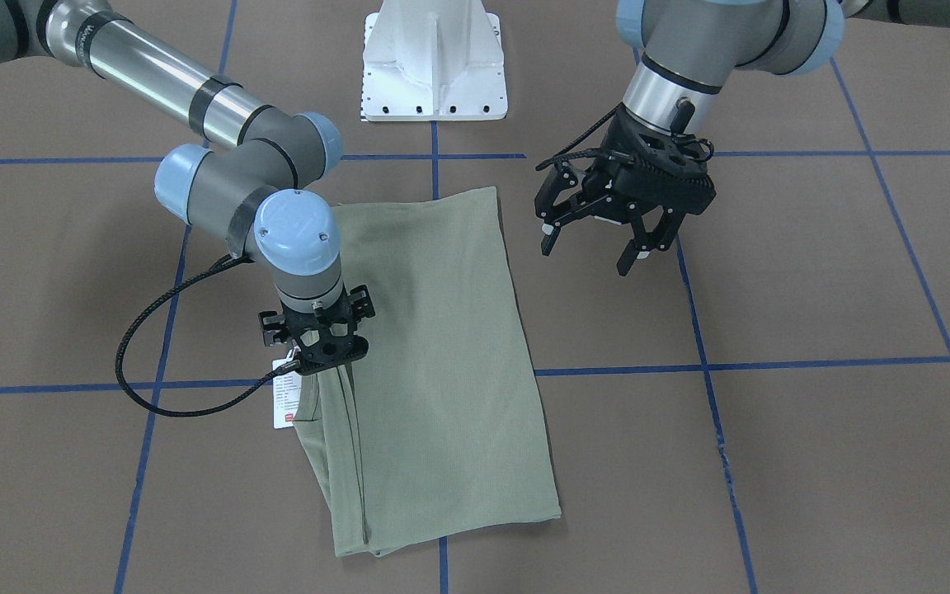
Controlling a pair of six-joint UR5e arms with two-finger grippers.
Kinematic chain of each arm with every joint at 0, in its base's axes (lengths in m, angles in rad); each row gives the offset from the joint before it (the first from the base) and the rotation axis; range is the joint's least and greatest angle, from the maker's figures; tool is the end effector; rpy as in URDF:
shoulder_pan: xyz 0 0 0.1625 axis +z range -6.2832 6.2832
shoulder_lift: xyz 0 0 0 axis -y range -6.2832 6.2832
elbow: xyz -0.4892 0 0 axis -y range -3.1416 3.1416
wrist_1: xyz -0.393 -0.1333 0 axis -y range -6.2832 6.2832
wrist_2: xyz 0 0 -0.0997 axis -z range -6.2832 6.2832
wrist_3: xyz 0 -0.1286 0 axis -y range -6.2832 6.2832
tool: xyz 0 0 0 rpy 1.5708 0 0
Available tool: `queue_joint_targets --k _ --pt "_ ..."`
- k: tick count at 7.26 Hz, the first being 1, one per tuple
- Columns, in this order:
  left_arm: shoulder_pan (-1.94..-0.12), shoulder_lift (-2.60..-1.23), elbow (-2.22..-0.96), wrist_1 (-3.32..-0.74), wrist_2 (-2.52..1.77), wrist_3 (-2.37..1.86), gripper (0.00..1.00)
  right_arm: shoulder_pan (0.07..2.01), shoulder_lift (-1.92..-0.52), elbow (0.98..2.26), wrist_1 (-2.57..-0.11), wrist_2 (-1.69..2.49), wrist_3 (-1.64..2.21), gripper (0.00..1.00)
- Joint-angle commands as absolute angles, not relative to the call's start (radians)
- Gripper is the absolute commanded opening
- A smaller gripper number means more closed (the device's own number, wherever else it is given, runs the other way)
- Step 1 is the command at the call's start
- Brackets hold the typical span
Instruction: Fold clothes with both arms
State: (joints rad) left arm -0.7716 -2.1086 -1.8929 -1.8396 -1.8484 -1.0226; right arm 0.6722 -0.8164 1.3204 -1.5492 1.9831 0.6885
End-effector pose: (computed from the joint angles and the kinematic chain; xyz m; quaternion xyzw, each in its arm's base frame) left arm 0.4058 -0.5315 0.2476 0.2324 0.4902 -0.0197 0.8398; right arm -0.5942 -0.5774 0.3811 0.0374 -0.3199 -0.1520 0.9344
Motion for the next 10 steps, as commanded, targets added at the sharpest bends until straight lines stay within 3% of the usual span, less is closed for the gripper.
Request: queue_joint_targets --k 1,7,9,10 --pt "-0.772 -2.109 -1.893 -1.841 -1.848 -1.023 1.00 0.684 -0.825 1.313 -1.545 1.985 0.677 1.00" --pt "-0.770 -2.115 -1.893 -1.865 -1.850 -1.034 1.00 0.831 -0.893 1.258 -1.540 1.991 0.467 1.00" --pt "-0.770 -2.109 -1.891 -1.867 -1.850 -1.032 1.00 0.845 -0.814 1.232 -1.545 2.025 0.486 1.00" --pt "-0.772 -2.106 -1.891 -1.867 -1.850 -1.029 1.00 0.844 -0.714 1.135 -1.540 2.025 0.498 1.00"
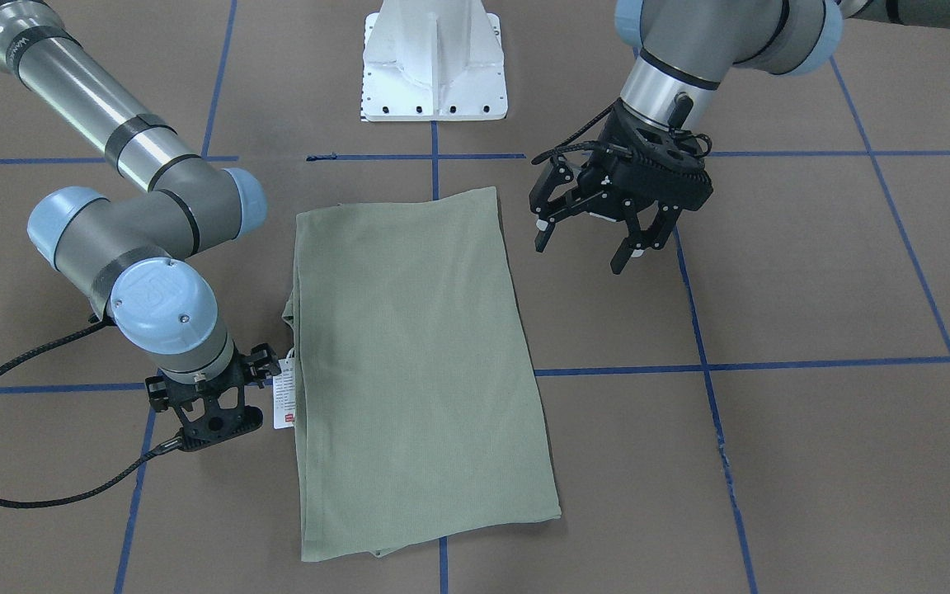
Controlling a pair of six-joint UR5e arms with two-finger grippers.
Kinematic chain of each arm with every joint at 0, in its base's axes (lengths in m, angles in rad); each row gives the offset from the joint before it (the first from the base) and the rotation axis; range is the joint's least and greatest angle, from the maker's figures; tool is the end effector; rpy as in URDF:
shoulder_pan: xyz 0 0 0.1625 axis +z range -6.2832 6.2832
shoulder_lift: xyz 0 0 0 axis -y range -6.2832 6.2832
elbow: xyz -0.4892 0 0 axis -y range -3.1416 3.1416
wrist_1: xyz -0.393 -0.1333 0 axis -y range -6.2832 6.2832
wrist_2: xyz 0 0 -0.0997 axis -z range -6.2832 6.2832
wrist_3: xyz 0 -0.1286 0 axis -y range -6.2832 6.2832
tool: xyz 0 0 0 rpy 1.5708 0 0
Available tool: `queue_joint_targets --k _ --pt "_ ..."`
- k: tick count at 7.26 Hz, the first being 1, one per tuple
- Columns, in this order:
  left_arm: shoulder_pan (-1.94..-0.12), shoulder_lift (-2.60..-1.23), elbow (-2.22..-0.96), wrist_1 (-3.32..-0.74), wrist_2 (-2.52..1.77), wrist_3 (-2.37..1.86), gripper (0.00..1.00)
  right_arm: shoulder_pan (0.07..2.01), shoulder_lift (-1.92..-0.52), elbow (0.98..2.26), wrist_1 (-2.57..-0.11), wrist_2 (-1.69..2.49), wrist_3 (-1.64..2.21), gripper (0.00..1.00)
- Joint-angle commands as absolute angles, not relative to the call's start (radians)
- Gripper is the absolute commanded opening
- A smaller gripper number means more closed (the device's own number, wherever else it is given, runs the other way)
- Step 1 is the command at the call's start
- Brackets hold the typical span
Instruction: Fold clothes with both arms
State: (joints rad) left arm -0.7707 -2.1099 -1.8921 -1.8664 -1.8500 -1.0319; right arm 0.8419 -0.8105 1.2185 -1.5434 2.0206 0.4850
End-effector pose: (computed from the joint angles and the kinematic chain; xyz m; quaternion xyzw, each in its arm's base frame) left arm 0.4059 -0.5305 0.2430 0.2371 0.5001 -0.0204 0.8326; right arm -0.4998 -0.6760 0.4240 0.0487 -0.2989 -0.1636 0.9389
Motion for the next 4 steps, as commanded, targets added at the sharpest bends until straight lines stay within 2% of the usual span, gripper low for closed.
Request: queue_joint_targets --k 1,2,3,4 --pt "-0.772 -2.105 -1.887 -1.867 -1.850 -1.025 1.00 0.844 -0.640 1.068 -1.534 2.026 0.505 1.00" --pt "-0.772 -2.102 -1.887 -1.867 -1.850 -1.031 1.00 0.844 -0.634 1.092 -1.531 2.040 0.529 1.00" --pt "-0.762 -2.076 -1.890 -1.868 -1.855 -1.066 1.00 0.839 -0.697 1.211 -1.528 2.078 0.570 1.00" --pt "-0.696 -2.038 -1.887 -1.925 -1.893 -1.273 1.00 0.800 -0.844 1.424 -1.528 2.100 0.672 1.00"
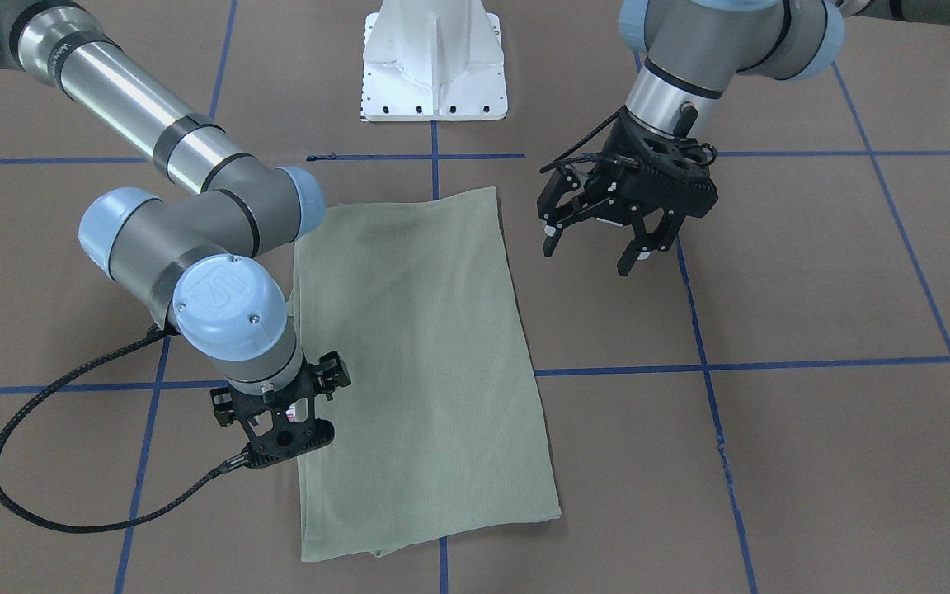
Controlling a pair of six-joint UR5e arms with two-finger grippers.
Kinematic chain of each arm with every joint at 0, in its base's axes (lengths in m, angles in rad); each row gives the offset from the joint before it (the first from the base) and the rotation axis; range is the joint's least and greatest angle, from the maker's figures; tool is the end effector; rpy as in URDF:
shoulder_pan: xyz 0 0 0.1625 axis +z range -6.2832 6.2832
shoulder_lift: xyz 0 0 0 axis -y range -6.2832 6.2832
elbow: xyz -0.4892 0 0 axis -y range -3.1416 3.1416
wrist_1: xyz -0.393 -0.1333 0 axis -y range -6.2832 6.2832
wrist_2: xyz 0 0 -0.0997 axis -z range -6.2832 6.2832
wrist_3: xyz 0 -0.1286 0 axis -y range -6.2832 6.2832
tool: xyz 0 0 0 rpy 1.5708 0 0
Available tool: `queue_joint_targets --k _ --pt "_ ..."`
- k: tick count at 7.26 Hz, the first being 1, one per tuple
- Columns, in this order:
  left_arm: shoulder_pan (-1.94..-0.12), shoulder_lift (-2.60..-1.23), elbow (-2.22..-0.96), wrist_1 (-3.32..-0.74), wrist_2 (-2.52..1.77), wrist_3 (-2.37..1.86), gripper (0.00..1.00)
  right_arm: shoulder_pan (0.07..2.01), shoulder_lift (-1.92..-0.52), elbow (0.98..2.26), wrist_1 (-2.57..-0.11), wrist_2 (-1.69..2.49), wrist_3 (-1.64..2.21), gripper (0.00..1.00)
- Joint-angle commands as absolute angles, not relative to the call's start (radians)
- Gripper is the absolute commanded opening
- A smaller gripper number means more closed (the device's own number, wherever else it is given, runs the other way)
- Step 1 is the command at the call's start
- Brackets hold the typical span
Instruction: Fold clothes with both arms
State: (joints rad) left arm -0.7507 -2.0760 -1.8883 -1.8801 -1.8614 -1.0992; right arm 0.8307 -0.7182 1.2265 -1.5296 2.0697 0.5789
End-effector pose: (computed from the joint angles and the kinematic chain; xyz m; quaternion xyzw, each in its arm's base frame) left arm 0.4153 -0.5194 0.2646 0.2044 0.5047 -0.0393 0.8378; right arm -0.5240 -0.6802 0.3374 0.0622 -0.3489 -0.1419 0.9243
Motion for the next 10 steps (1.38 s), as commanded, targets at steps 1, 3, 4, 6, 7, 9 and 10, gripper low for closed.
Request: queue_joint_targets --k 1,3,4,6,7,9,10 --pt "-0.593 -1.982 -1.888 -2.010 -1.847 -1.433 1.00 0.773 -0.945 1.601 -1.540 2.100 0.730 1.00" --pt "-0.394 -1.970 -1.888 -2.023 -1.705 -1.679 1.00 0.730 -1.032 1.754 -1.539 2.103 0.868 1.00" --pt "-0.343 -2.000 -1.899 -1.878 -1.701 -1.733 1.00 0.715 -1.032 1.758 -1.533 2.103 0.912 1.00" --pt "-0.292 -2.060 -1.847 -1.758 -1.697 -1.763 0.99 0.707 -1.032 1.753 -1.529 2.100 0.916 1.00" --pt "-0.291 -2.086 -1.779 -1.762 -1.669 -1.763 0.99 0.704 -1.032 1.749 -1.529 2.099 0.914 1.00" --pt "-0.293 -2.106 -1.764 -1.763 -1.667 -1.761 0.94 0.703 -1.031 1.746 -1.529 2.097 0.914 1.00" --pt "-0.291 -2.109 -1.766 -1.763 -1.669 -1.761 0.89 0.703 -1.031 1.743 -1.529 2.095 0.914 1.00"
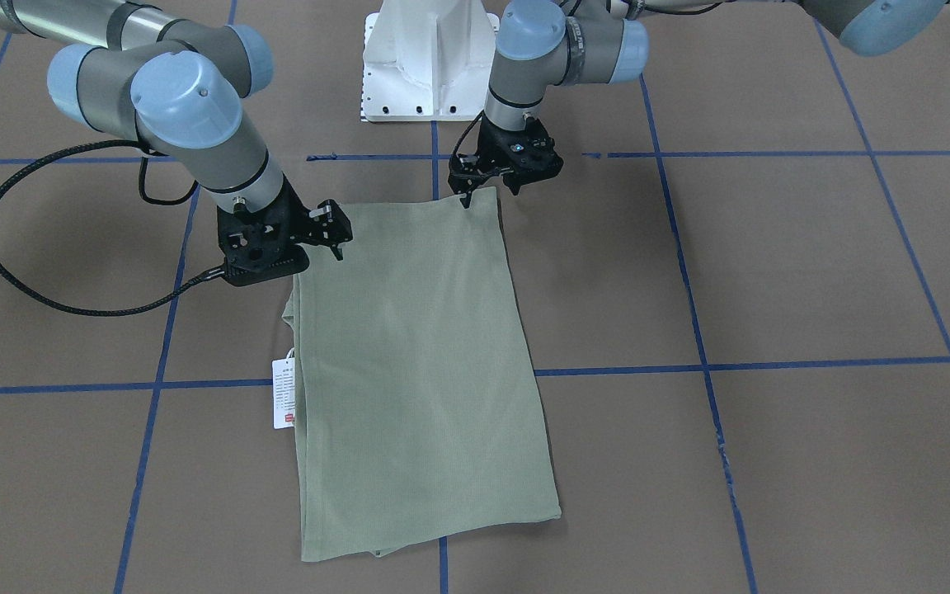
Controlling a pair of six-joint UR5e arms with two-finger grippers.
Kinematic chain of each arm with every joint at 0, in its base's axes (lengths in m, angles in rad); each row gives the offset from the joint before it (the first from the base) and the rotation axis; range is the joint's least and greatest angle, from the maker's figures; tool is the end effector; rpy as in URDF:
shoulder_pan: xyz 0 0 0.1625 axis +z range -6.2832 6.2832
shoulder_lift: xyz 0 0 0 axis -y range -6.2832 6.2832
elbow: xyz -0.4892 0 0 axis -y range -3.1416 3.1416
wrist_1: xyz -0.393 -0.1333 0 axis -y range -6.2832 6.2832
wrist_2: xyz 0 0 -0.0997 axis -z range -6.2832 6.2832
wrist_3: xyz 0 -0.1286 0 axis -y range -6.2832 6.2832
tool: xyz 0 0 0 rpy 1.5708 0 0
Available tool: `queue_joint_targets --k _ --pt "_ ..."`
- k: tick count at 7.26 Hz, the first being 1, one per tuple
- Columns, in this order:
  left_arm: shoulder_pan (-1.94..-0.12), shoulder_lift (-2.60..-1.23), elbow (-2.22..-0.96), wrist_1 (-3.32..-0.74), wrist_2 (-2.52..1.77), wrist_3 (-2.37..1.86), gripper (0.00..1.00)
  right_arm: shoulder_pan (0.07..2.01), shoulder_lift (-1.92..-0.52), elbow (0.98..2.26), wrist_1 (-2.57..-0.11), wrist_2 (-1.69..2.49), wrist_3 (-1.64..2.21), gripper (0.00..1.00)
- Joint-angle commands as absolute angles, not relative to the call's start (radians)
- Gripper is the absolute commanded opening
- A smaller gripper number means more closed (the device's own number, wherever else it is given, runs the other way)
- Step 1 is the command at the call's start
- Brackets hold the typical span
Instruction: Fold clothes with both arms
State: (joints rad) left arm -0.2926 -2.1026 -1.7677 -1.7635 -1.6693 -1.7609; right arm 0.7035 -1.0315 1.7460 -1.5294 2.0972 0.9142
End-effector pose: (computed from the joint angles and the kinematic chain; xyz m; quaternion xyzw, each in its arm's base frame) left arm 0.6388 -0.3184 0.3204 -0.0213 0.4457 -0.1926 0.8740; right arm -0.4870 -0.5032 0.3373 0.0360 -0.4291 -0.0749 0.8994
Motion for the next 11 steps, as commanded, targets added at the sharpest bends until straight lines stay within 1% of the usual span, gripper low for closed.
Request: queue_joint_targets --k 1,2,3,4,6,7,8,9,11 --pt "-0.291 -2.114 -1.758 -1.763 -1.669 -1.761 0.82 0.703 -1.031 1.738 -1.529 2.095 0.913 1.00" --pt "-0.291 -2.114 -1.756 -1.764 -1.670 -1.761 0.75 0.703 -1.031 1.740 -1.529 2.095 0.914 1.00" --pt "-0.290 -2.115 -1.752 -1.764 -1.671 -1.763 0.73 0.704 -1.029 1.738 -1.529 2.095 0.914 1.00" --pt "-0.290 -2.120 -1.755 -1.763 -1.671 -1.763 0.59 0.704 -1.029 1.740 -1.529 2.095 0.916 1.00" --pt "-0.290 -2.123 -1.753 -1.764 -1.672 -1.761 0.42 0.704 -1.031 1.738 -1.529 2.095 0.914 1.00" --pt "-0.290 -2.123 -1.752 -1.766 -1.674 -1.761 0.30 0.704 -1.031 1.738 -1.529 2.095 0.914 1.00" --pt "-0.288 -2.122 -1.752 -1.766 -1.674 -1.756 0.17 0.704 -1.032 1.738 -1.529 2.095 0.914 1.00" --pt "-0.287 -2.121 -1.761 -1.764 -1.675 -1.750 0.00 0.704 -1.032 1.738 -1.529 2.095 0.914 1.00" --pt "-0.288 -2.114 -1.804 -1.756 -1.680 -1.747 0.00 0.660 -1.034 1.743 -1.528 2.080 1.018 1.00"
